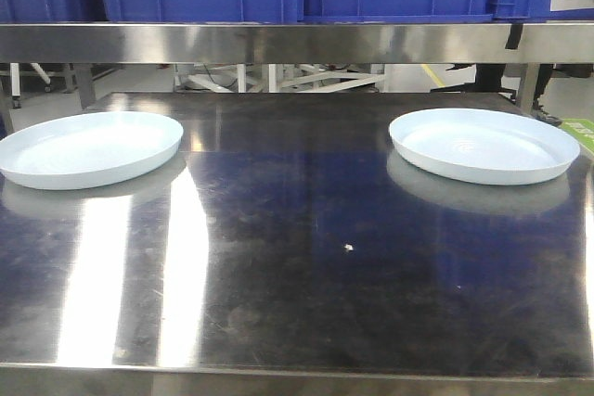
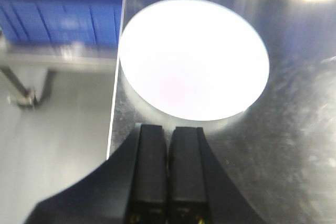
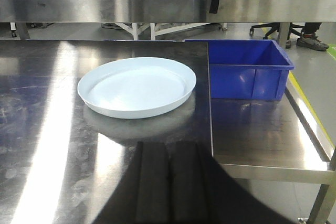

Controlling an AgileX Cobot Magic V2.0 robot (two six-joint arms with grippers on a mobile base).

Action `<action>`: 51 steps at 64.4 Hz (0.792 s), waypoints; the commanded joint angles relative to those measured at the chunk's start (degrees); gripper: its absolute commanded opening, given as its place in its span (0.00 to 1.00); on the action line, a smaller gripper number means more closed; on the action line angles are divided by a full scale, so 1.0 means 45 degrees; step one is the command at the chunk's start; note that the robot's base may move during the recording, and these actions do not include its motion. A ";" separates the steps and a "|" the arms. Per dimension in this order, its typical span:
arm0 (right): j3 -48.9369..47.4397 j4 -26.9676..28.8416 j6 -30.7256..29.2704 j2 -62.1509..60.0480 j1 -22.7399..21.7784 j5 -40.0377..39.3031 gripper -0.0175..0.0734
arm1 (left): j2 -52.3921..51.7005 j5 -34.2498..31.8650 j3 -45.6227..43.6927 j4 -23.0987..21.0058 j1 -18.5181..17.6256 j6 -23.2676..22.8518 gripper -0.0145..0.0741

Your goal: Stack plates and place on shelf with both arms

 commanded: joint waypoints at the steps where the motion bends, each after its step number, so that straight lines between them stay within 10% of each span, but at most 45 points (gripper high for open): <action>1: 0.0002 -0.0026 -0.0001 -0.0226 -0.0076 -0.1054 0.25 | 0.1421 0.0153 -0.1438 -0.0234 0.0128 -0.0076 0.26; 22: 0.0002 -0.0026 -0.0001 -0.0226 -0.0076 -0.1054 0.25 | 0.6133 0.3414 -0.6138 0.0091 0.1333 -0.0076 0.28; 51: 0.0002 -0.0026 -0.0001 -0.0226 -0.0076 -0.1054 0.25 | 1.0367 0.5784 -1.0792 0.0270 0.1608 -0.0036 0.58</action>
